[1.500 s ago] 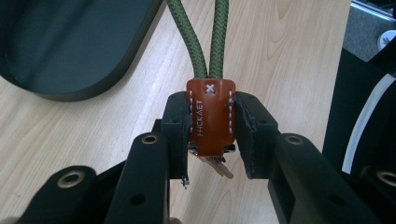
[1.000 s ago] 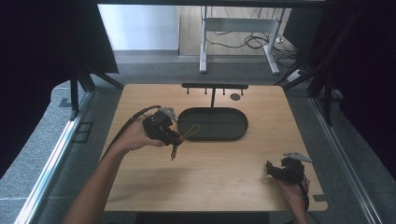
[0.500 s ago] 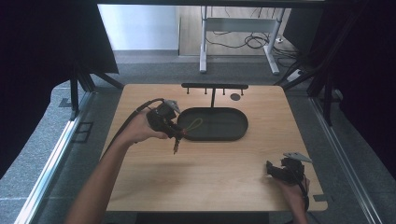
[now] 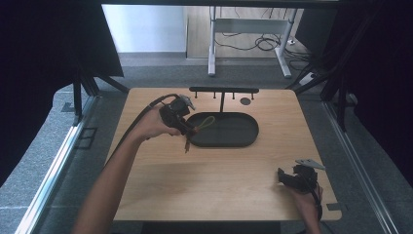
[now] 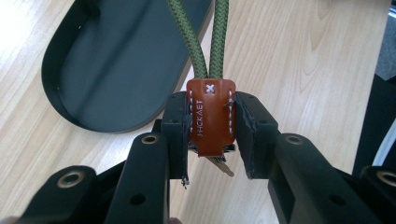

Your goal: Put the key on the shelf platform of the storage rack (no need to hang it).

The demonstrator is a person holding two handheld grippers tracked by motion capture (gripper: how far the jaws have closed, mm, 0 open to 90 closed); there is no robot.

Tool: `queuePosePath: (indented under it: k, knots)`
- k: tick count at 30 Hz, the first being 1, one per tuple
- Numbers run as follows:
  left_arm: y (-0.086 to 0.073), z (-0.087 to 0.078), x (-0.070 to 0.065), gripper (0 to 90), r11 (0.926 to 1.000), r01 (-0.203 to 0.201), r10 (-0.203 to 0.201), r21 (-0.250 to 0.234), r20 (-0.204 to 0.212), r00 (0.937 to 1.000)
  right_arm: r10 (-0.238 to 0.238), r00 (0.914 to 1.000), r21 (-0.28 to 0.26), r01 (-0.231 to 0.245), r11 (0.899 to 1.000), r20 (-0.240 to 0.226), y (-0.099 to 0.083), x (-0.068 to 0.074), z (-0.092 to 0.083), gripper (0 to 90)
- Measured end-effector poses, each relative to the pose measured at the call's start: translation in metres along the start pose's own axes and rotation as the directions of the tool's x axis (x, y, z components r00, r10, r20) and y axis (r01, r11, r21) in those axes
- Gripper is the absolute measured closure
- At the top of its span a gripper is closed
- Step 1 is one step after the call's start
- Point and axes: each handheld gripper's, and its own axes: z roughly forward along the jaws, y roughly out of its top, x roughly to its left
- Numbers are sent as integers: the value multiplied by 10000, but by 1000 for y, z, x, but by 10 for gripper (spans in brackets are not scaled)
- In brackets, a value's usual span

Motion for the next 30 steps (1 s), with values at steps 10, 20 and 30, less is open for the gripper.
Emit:
queuePosePath:
  k: [10,20,30]
  knots:
    - [14,2,6,672,9999,-54,55,130,-112,9999,-6,10000,-2,6,10000,-1,0,0,0,165]
    - [31,9,13,672,9998,-103,105,148,-127,9999,-6,10000,1,6,10000,-1,0,0,0,165]
    - [46,7,15,671,9996,-261,263,132,-186,9995,0,10000,-6,0,10000,11,0,0,0,165]
